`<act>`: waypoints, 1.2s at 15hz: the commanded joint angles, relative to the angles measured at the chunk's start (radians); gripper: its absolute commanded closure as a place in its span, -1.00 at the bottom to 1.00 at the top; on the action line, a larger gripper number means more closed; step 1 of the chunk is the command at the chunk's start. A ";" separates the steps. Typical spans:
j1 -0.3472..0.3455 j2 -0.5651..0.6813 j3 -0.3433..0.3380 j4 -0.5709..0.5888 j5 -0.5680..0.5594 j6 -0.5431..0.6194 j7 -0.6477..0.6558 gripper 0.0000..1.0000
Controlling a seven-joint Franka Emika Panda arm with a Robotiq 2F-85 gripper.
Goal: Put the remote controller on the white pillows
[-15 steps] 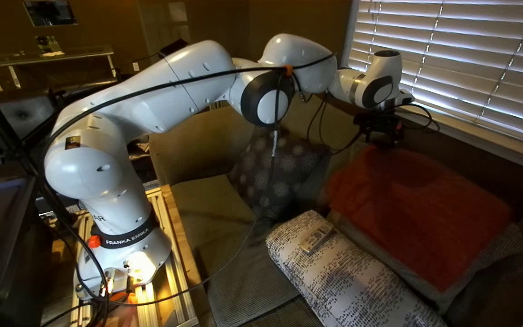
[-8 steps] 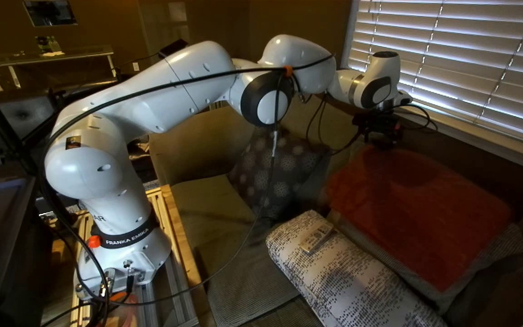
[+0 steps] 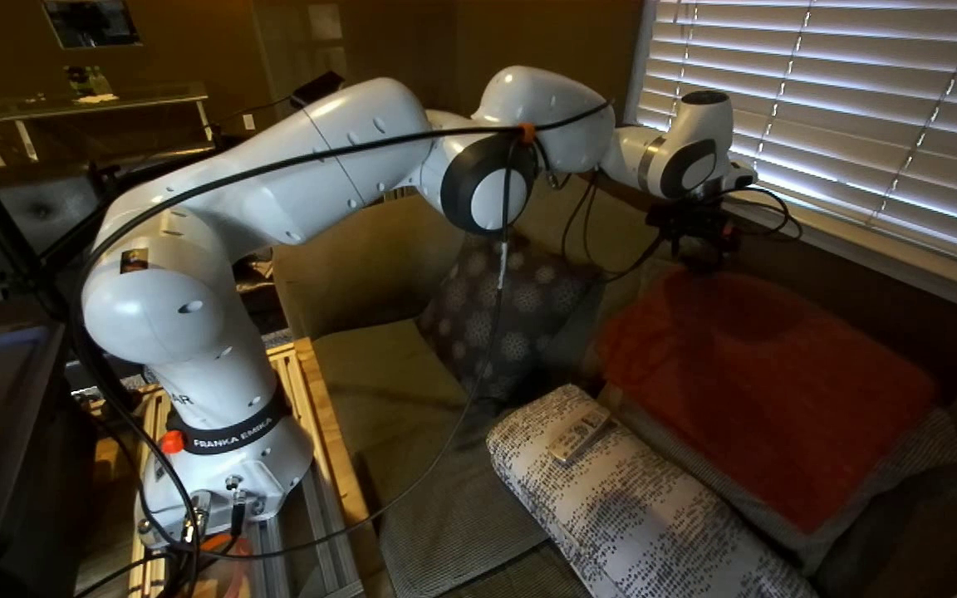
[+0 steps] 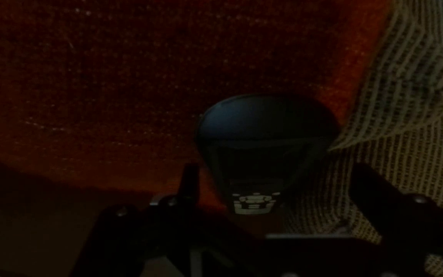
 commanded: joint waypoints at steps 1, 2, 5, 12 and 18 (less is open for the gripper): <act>0.009 0.041 -0.008 0.062 0.021 0.012 0.017 -1.00; 0.009 0.043 -0.008 0.064 0.020 0.013 0.018 -1.00; 0.010 0.044 -0.013 0.063 0.016 0.001 0.020 -1.00; 0.009 0.049 -0.023 0.066 0.012 -0.006 0.020 0.08; 0.011 0.037 -0.021 0.055 0.014 -0.014 0.020 0.17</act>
